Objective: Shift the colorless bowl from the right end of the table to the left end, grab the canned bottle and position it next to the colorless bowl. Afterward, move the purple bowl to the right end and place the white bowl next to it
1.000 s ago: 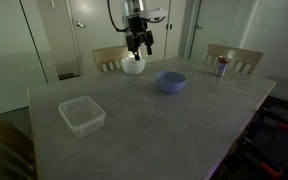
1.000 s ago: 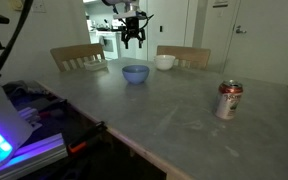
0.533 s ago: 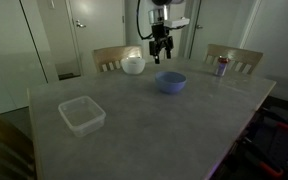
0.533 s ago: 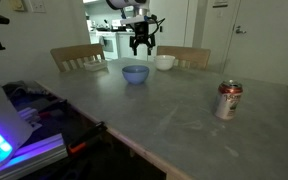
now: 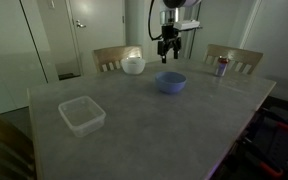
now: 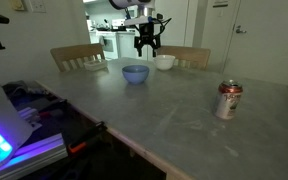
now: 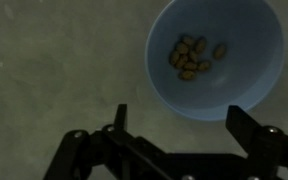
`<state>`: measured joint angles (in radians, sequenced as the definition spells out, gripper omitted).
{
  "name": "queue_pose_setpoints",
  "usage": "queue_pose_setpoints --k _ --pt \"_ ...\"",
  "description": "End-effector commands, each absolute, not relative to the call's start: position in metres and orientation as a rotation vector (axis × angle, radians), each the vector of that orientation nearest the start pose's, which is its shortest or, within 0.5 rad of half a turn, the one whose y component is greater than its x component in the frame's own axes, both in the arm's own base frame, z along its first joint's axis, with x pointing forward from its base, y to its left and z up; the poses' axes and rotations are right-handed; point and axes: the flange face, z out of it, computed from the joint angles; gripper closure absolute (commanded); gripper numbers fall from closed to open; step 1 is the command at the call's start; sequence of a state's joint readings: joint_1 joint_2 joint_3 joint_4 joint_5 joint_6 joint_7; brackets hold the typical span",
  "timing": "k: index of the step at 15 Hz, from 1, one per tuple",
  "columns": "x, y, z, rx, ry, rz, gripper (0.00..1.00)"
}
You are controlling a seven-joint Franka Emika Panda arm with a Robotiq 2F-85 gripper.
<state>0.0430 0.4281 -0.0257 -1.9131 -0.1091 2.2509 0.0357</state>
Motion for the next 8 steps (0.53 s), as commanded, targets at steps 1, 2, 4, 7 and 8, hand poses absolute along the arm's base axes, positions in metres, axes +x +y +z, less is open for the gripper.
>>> queue_pose_setpoints --k 1,2,4,7,8 --pt "0.62 0.015 0.26 -3.241 -0.141 0.133 0.0" --pt "0.621 0.013 0.255 -3.272 -0.187 0.127 0.0" --pt "0.623 -0.002 0.253 -3.306 -0.268 0.137 0.0" --pt "0.627 -0.039 0.248 -3.33 -0.307 0.174 0.0" --pt "0.629 -0.052 0.247 -3.331 -0.277 0.191 0.0"
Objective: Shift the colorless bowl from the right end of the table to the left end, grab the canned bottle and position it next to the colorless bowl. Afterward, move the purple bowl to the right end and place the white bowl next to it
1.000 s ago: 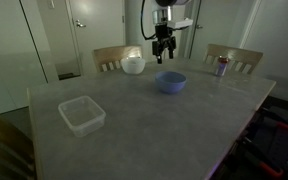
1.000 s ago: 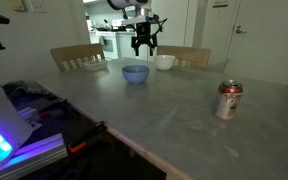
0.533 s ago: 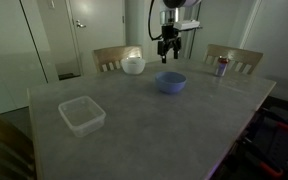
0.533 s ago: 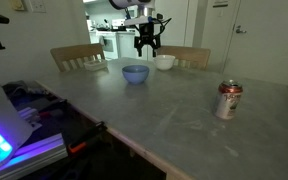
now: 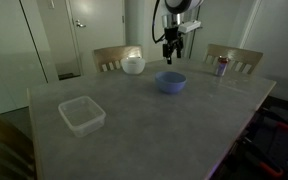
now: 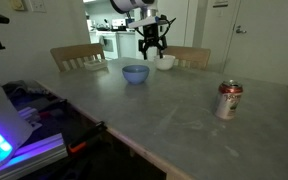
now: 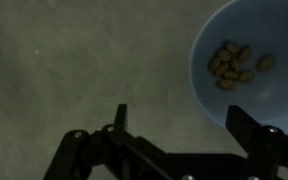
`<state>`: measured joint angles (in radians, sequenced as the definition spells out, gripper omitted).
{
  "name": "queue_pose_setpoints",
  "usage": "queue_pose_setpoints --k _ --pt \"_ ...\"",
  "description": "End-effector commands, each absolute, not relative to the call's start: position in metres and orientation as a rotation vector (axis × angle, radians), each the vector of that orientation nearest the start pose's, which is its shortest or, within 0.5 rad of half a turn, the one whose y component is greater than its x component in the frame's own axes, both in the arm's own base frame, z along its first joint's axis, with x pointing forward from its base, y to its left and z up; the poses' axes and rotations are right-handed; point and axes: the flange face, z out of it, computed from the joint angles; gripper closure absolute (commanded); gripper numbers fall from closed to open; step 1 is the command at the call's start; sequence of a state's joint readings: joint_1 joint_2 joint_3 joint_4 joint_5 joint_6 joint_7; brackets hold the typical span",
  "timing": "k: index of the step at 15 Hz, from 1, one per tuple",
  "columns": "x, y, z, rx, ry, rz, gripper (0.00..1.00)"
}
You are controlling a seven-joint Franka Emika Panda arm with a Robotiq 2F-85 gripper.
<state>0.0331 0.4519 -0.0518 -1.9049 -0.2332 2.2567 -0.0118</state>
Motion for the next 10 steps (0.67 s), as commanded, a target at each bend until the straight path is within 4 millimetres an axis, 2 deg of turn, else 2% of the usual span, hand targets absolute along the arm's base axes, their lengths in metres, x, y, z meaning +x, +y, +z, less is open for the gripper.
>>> queue_pose_setpoints --k 1,6,10 --pt "0.631 -0.068 0.247 -3.324 -0.23 0.205 0.0" --pt "0.647 -0.14 0.251 -3.31 -0.024 0.159 0.0" --pt "0.655 -0.185 0.253 -3.276 -0.085 0.135 0.0"
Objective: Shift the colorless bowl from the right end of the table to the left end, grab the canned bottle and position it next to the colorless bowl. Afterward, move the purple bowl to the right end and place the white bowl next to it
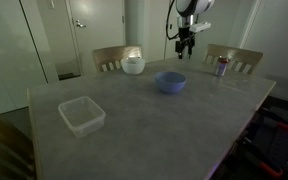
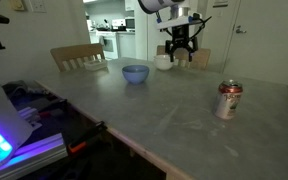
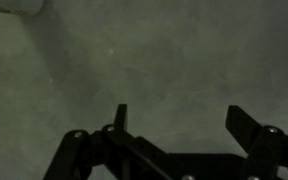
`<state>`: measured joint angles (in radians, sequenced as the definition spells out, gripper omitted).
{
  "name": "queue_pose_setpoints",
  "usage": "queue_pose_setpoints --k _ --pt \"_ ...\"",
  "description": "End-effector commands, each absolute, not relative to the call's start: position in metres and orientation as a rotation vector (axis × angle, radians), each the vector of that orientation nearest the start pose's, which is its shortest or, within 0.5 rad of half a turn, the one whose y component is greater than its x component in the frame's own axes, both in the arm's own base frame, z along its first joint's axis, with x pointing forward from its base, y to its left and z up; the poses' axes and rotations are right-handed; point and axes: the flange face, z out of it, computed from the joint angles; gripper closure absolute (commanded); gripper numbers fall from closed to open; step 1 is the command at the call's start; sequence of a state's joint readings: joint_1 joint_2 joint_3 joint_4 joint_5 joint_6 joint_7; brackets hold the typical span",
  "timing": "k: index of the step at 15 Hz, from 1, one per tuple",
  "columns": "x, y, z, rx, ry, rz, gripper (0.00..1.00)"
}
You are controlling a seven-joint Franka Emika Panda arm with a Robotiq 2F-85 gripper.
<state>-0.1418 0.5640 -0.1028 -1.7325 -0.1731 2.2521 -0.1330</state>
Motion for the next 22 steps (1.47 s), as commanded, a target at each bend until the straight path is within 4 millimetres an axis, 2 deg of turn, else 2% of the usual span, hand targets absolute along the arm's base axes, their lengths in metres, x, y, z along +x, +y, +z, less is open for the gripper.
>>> queue_pose_setpoints --k 1,6,9,12,17,22 --pt "0.656 -0.197 0.253 -3.256 -0.089 0.144 0.0" --pt "0.647 -0.256 0.256 -3.17 0.014 0.245 0.0" --pt "0.644 -0.288 0.263 -3.186 0.036 0.185 0.0" --pt "0.638 -0.313 0.263 -3.185 0.033 0.2 0.0" --pt "0.614 -0.351 0.259 -3.17 0.167 0.279 0.0" --pt "0.587 -0.393 0.254 -3.191 0.226 0.307 0.0"
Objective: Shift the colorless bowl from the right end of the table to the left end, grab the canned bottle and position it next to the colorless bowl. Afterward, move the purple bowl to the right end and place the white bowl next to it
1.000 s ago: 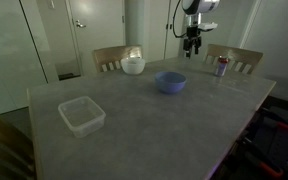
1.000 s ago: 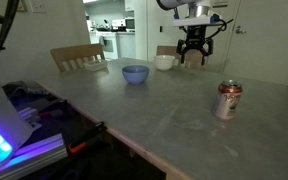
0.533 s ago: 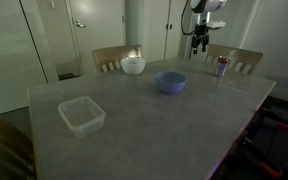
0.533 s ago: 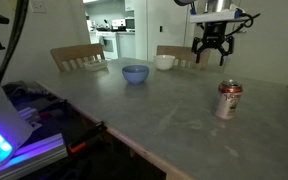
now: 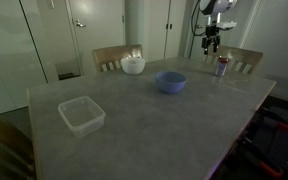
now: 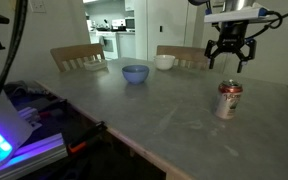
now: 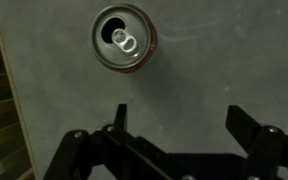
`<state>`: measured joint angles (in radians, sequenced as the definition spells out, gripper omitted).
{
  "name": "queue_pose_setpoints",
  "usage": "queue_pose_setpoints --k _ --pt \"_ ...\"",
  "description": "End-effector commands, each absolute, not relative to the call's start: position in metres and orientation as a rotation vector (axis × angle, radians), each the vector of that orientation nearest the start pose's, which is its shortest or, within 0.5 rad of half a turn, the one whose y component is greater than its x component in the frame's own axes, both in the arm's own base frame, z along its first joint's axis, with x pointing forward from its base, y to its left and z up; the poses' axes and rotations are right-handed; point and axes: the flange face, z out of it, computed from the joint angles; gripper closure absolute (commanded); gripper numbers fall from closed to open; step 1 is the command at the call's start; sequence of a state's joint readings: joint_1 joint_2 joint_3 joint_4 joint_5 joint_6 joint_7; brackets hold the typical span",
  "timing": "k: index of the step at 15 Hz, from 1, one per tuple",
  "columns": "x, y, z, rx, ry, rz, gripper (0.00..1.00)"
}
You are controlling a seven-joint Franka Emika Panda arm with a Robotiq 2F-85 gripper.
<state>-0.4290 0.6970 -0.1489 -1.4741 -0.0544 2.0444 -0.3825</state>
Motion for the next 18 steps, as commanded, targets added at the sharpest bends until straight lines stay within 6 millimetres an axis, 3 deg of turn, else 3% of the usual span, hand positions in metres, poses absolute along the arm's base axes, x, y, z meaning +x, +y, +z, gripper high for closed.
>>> queue_pose_setpoints --k 1,8,18 --pt "0.582 -0.399 0.253 -3.182 0.247 0.329 0.0" --pt "0.556 -0.417 0.232 -3.12 0.354 0.459 0.0" --pt "0.541 -0.427 0.228 -3.105 0.48 0.536 0.0"
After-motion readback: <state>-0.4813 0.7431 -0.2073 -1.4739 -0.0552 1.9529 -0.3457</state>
